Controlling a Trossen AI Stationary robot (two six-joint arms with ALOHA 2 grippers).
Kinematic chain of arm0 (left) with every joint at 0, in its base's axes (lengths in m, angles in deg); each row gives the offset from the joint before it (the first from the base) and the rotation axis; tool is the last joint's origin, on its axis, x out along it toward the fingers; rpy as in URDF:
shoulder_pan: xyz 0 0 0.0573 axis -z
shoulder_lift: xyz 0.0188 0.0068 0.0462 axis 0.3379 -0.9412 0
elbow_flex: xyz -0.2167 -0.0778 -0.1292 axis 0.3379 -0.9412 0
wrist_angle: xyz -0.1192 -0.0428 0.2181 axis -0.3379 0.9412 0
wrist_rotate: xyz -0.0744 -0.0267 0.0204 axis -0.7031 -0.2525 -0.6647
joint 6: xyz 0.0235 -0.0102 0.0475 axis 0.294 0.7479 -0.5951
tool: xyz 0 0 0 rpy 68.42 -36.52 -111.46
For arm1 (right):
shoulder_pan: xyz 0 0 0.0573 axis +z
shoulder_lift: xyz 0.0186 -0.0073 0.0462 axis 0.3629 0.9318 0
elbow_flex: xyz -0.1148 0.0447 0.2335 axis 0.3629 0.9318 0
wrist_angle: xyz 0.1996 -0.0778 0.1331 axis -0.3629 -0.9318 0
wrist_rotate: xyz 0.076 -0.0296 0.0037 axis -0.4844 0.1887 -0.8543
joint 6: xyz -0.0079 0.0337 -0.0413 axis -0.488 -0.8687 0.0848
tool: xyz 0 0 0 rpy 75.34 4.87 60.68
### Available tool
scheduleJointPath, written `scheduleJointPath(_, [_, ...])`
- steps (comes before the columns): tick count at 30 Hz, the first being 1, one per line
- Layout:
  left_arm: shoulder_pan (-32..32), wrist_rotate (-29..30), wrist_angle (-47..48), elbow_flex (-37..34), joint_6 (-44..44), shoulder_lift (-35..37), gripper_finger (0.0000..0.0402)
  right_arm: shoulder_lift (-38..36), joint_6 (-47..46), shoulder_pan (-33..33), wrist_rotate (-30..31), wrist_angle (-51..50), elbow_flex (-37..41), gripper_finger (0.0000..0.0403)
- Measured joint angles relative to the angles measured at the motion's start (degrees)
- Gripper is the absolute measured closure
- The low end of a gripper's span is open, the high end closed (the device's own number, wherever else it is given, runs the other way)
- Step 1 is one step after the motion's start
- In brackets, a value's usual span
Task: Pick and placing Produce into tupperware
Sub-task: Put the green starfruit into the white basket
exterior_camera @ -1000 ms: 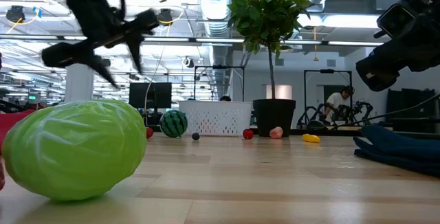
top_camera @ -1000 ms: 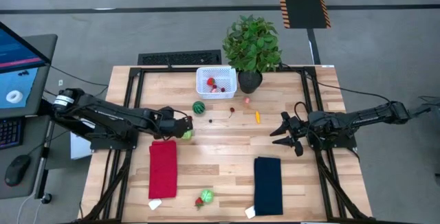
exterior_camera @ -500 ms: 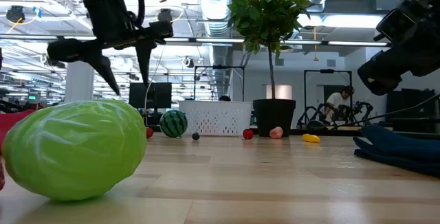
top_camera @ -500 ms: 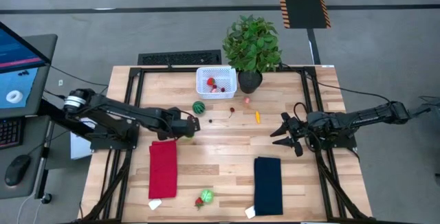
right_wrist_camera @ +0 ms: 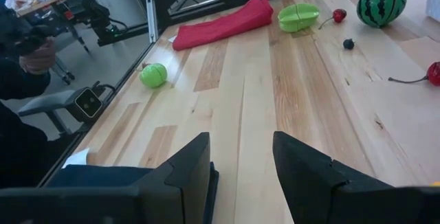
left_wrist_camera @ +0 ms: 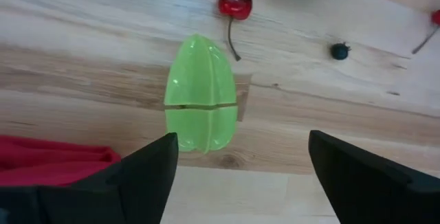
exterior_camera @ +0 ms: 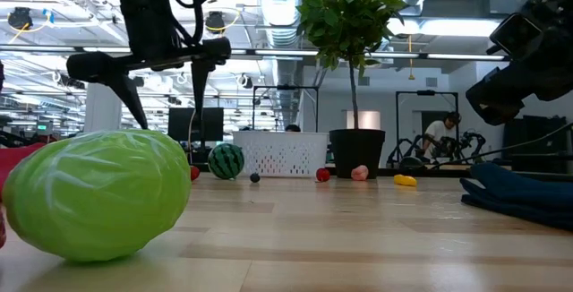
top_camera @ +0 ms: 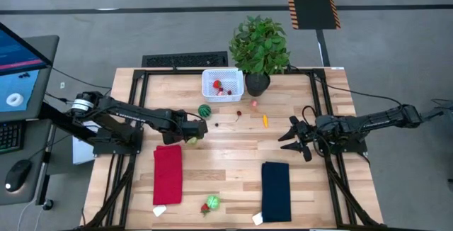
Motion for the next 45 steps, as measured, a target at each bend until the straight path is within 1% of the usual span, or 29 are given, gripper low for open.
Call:
scheduleJointPath(6, [-0.55, -0.32, -0.21, -0.4, 1.69, -1.65, 0.0078, 0.0, 0.01, 0.02, 0.0, 0.01, 0.0, 0.0221])
scheduleJointPath(10, [-1.67, -2.04, -0.34, -0.46, 2.66, -3.66, 0.0078, 0.0, 0.0, 0.02, 0.0, -0.04, 0.0, 0.0219])
scheduleJointPath(15, [-2.58, -4.1, -0.3, -0.76, 2.18, -3.82, 0.0078, 0.0, 0.01, 0.0, 0.0, -0.91, 0.0, 0.0218])
scheduleJointPath(19, [-2.58, -4.17, 0.27, -0.79, 2.6, -3.83, 0.0078, 0.0, 0.02, 0.0, 0.0, -1.62, 0.0, 0.0221])
scheduleJointPath(27, [-2.97, -4.69, -0.31, -0.75, 3.65, -7.42, 0.0078, 0.0, 0.01, 0.02, 0.0, -1.66, 0.0, 0.0221])
scheduleJointPath(32, [-3.3, -5.26, -0.67, -0.78, 3.89, -7.77, 0.0078, 0.06, 0.01, 0.0, 0.02, -1.64, 0.0, 0.0221])
scheduleJointPath(38, [-3.63, -5.72, -1.03, -0.81, 3.92, -10.28, 0.0078, 0.04, 0.02, 0.02, 0.02, -1.66, 0.0, 0.0222])
scheduleJointPath(45, [-5.13, -7.65, -1.99, -0.64, 2.83, -12.76, 0.0078, -0.05, 0.02, 0.0, 0.04, -1.61, 0.0, 0.0218])
